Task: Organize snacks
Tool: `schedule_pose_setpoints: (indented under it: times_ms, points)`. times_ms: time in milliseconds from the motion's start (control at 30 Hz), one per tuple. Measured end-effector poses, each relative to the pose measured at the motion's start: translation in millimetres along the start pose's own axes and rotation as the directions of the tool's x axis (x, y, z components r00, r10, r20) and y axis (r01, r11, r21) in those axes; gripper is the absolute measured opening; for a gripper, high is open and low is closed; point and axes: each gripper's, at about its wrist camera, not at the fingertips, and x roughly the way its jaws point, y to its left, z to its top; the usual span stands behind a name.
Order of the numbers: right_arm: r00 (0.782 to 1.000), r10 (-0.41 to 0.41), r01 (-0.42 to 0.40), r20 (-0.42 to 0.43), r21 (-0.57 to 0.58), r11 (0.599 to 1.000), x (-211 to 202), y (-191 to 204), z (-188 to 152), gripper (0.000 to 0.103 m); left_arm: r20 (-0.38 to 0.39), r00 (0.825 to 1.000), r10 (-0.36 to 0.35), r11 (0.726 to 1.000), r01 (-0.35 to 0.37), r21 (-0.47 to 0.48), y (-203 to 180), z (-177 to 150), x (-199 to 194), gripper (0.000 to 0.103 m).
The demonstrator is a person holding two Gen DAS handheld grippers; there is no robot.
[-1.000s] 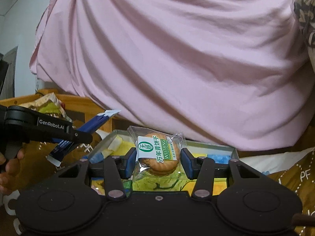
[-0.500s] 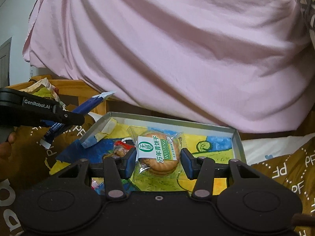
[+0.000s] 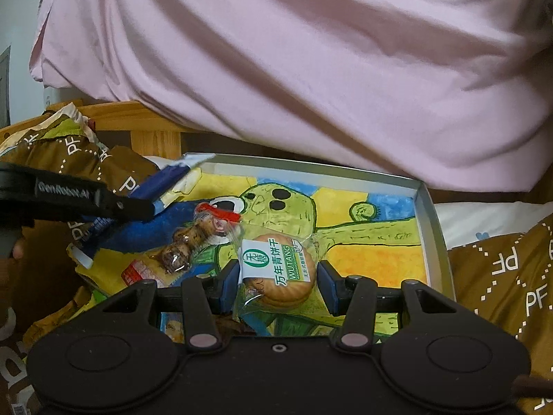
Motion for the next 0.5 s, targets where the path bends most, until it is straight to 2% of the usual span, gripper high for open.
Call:
schedule_pose_setpoints:
  times_ms: [500]
  points:
    - [0.998,-0.020,0.021,-0.063,0.023,1.000,11,-6,-6,0.050,-0.032,0.999,0.004,0.996,-0.002,0.089,-10,-13,18,0.036]
